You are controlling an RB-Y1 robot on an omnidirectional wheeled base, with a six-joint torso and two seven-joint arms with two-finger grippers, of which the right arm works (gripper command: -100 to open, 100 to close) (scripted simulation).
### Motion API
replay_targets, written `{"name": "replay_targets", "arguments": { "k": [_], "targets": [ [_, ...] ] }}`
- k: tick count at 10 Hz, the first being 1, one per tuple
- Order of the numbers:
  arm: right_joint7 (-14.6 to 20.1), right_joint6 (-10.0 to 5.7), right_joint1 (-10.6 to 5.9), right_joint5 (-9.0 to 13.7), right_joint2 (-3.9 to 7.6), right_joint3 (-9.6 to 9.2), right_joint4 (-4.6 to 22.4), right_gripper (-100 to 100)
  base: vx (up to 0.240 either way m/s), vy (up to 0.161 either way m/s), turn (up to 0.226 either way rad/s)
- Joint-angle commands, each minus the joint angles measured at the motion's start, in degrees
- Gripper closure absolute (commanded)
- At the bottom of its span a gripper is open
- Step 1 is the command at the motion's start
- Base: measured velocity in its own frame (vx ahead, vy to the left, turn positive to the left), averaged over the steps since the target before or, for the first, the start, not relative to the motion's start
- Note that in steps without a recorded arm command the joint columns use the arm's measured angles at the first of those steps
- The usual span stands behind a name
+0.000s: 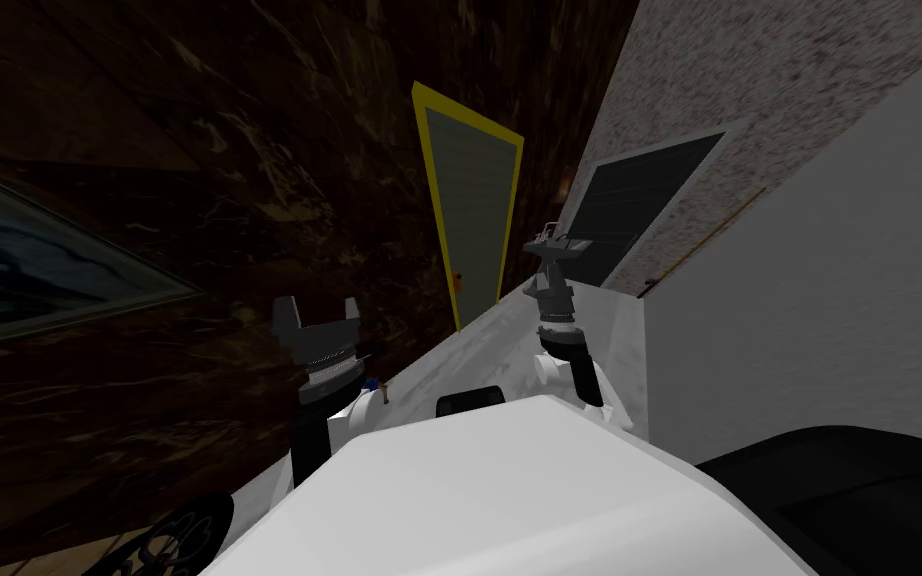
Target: Pull the door open
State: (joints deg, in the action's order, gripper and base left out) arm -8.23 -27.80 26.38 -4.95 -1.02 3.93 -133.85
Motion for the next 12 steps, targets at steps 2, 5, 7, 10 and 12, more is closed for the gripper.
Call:
{"name": "replay_targets", "arguments": {
  "k": [2,5,7,10,12],
  "targets": [
    [-1.60,-0.11,-0.62,-1.43,1.31,-0.52,2.34,-100,0.094,0.001,0.022],
    [-4.37,-0.30,-1.69,-3.89,3.28,-1.42,6.37,-100,0.135,0.010,0.025],
    [-5.48,-0.37,-2.12,-4.88,4.02,-1.78,7.99,-100,0.139,-0.002,0.020],
    [-8.75,-0.60,-3.39,-7.80,6.05,-2.84,12.76,-100,0.142,0.005,0.034],
    [-10.17,-0.70,-3.94,-9.07,6.90,-3.30,14.84,-100,0.112,0.009,0.016]
  ]
}}
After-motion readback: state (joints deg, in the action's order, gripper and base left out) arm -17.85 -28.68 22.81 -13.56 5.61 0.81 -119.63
